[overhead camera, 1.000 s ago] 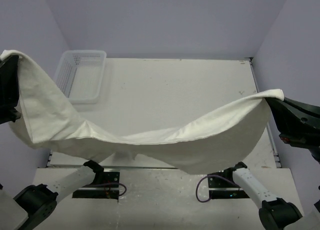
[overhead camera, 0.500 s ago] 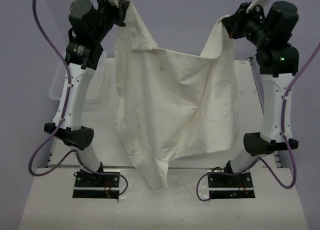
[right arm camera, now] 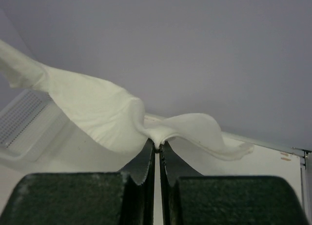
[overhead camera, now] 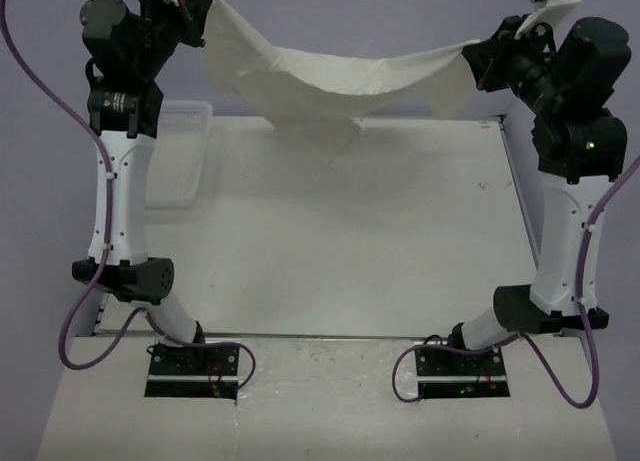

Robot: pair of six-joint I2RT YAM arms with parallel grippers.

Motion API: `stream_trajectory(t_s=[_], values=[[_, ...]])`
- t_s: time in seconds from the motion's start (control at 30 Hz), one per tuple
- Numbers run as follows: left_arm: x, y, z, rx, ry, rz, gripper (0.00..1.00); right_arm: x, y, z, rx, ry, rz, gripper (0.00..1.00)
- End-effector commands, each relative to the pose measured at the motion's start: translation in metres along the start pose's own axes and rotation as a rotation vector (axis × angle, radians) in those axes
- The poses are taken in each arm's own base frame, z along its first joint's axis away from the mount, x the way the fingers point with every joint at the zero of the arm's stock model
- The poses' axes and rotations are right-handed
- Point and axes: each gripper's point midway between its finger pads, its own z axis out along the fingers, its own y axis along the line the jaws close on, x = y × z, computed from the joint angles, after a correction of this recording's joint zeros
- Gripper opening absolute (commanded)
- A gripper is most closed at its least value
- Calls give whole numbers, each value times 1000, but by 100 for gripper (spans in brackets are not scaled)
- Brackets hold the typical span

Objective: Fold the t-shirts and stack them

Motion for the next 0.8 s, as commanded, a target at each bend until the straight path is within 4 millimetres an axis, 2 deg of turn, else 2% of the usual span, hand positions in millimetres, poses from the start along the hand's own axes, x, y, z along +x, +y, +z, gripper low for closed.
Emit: stream_trajectory(t_s=[0.0, 0.03, 0.07, 0.1, 0.13, 0.2, 0.23, 0.3, 0.33, 0.4, 0.43, 0.5, 0.6, 0.7, 0.77], values=[[-95, -28, -61, 17, -201, 73, 0, -38, 17, -50, -14, -127, -46, 0], [-115, -34, -84, 8, -236, 84, 0, -39, 20, -58, -19, -134, -47, 0], [-118, -38, -93, 8, -240, 85, 0, -44, 27, -76, -26, -157, -48, 0], [-125, -42, -104, 10, -252, 80, 0, -45, 30, -84, -27, -166, -47, 0], [-136, -50, -123, 16, -277, 85, 0, -52, 39, -106, -36, -196, -51, 0], [-150, -60, -144, 31, -304, 86, 0, -52, 49, -125, -60, -207, -52, 0], [-162, -69, -162, 42, -326, 92, 0, -55, 55, -137, -74, -221, -49, 0], [-176, -79, -182, 58, -353, 95, 0, -66, 74, -170, -130, -272, -62, 0], [-189, -87, -201, 65, -390, 108, 0, -67, 79, -181, -143, -279, -57, 0], [-202, -93, -218, 68, -427, 117, 0, -79, 93, -211, -175, -333, -72, 0], [-211, -98, -230, 67, -454, 126, 0, -81, 99, -219, -196, -344, -71, 0], [-222, -101, -239, 70, -479, 132, 0, -89, 107, -237, -217, -386, -84, 0], [-228, -104, -241, 84, -497, 132, 0, -91, 110, -237, -232, -397, -81, 0], [-221, -99, -220, 98, -482, 118, 0, -88, 104, -217, -231, -369, -65, 0], [-217, -96, -207, 102, -471, 114, 0, -81, 95, -192, -215, -331, -42, 0]])
